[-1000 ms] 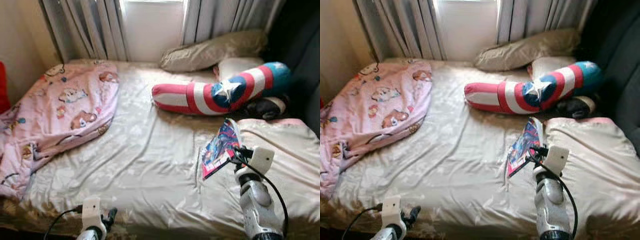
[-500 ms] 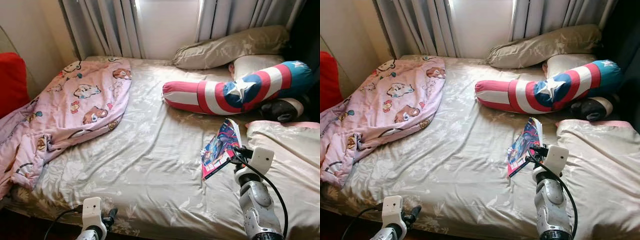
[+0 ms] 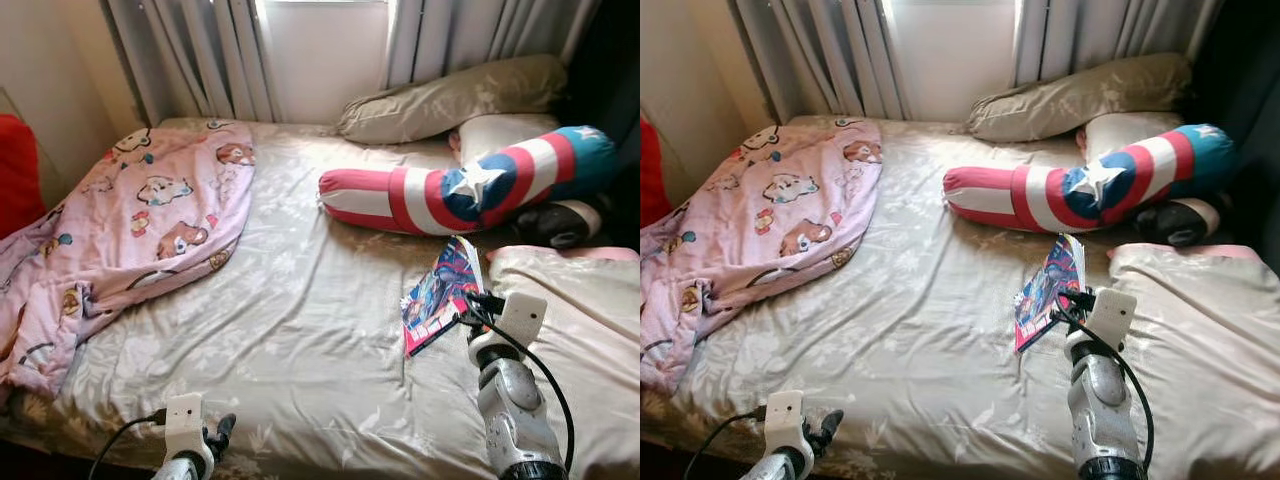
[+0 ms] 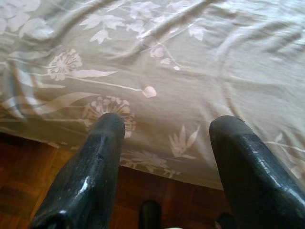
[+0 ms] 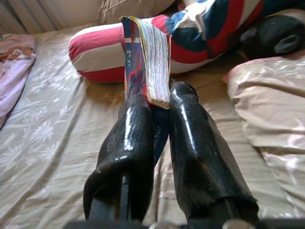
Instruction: Clean up the room
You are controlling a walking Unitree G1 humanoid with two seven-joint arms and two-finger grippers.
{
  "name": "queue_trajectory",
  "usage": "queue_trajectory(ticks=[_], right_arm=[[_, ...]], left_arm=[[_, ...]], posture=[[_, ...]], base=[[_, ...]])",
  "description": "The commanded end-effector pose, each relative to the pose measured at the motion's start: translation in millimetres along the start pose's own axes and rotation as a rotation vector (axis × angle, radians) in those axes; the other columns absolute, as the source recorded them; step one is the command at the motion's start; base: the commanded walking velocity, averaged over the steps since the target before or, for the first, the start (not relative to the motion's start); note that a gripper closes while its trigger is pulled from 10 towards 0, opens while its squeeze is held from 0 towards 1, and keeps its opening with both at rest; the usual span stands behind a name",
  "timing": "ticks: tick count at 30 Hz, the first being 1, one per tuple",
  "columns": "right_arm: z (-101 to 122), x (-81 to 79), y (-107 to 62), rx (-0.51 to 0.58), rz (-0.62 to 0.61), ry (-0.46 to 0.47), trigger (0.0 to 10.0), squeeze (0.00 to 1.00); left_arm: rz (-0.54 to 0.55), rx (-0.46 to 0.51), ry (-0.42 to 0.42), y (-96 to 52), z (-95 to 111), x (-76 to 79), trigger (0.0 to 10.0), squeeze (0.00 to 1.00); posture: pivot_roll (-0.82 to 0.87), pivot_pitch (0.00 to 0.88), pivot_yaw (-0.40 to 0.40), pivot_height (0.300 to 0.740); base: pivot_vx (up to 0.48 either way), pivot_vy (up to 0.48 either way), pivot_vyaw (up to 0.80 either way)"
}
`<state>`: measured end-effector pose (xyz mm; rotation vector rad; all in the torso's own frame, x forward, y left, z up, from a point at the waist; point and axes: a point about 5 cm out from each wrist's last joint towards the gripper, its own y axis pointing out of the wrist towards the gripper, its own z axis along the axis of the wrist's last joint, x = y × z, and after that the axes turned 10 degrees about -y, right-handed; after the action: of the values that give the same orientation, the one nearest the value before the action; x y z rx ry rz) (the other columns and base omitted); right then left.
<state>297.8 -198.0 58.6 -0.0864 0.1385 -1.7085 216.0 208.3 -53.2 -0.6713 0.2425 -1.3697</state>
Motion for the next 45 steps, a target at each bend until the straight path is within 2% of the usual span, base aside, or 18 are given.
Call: queue_trajectory(ticks=[1, 7, 15, 27, 34, 37, 40, 44, 45], right_arm=[[8.1, -2.2, 3.7, 0.039, 0.005, -0.002, 10.0, 0.0], [7.3, -1.9, 4.2, 0.035, 0.002, 0.008, 10.0, 0.0], [5.6, -5.2, 3.6, 0.03, 0.017, 0.009, 10.0, 0.0], [6.4, -6.4, 4.0, 0.037, 0.019, 0.006, 10.0, 0.0], [4.1, -5.5, 1.4, 0.039, 0.016, 0.015, 10.0, 0.0], [2.5, -6.6, -0.2, 0.037, 0.022, 0.021, 10.0, 0.0], [1.6, -6.8, -0.5, 0.035, 0.025, 0.024, 10.0, 0.0], [-2.9, -10.4, -1.7, 0.01, 0.056, 0.021, 10.0, 0.0], [-3.4, -12.9, -2.9, 0.015, 0.083, 0.04, 10.0, 0.0]], left_arm=[[-0.003, 0.0, 0.008, -1.2, -1.1, -1.6, 10.0, 0.0], [-0.007, -0.001, 0.015, -1.3, -1.2, -1.2, 10.0, 0.0], [-0.013, 0.001, 0.019, -1.3, -1.2, -0.5, 10.0, 0.0], [-0.025, 0.031, 0.02, -1.2, 2.0, 1.0, 10.0, 0.0], [-0.075, 0.129, 0.02, 1.8, 19.0, 7.0, 10.0, 0.0], [-0.108, 0.208, 0.026, 4.7, 35.8, 13.4, 10.0, 0.0], [-0.112, 0.231, 0.028, 5.2, 40.2, 14.8, 10.0, 0.0], [-0.11, 0.339, 0.042, 4.6, 57.6, 18.7, 10.0, 0.0], [-0.111, 0.403, 0.05, 2.9, 67.6, 20.4, 10.0, 0.0]], posture=[[0.06, 0.0, -0.004, 0.735], [0.06, 0.0, -0.004, 0.735], [0.06, 0.0, -0.001, 0.735], [0.06, 0.0, -0.006, 0.735], [0.07, 0.011, -0.006, 0.735], [0.07, 0.017, -0.003, 0.735], [0.07, 0.017, -0.003, 0.735], [0.07, 0.02, -0.002, 0.735], [0.07, 0.02, -0.002, 0.735]], base=[[0.0, 0.0, 0.0], [0.207, 0.0, 0.0], [0.325, 0.0, -0.54], [0.0, 0.0, 0.0], [0.0, 0.0, 0.0], [0.0, 0.0, 0.0], [0.0, 0.0, 0.0], [0.0, 0.0, 0.0], [0.0, 0.0, 0.0]])
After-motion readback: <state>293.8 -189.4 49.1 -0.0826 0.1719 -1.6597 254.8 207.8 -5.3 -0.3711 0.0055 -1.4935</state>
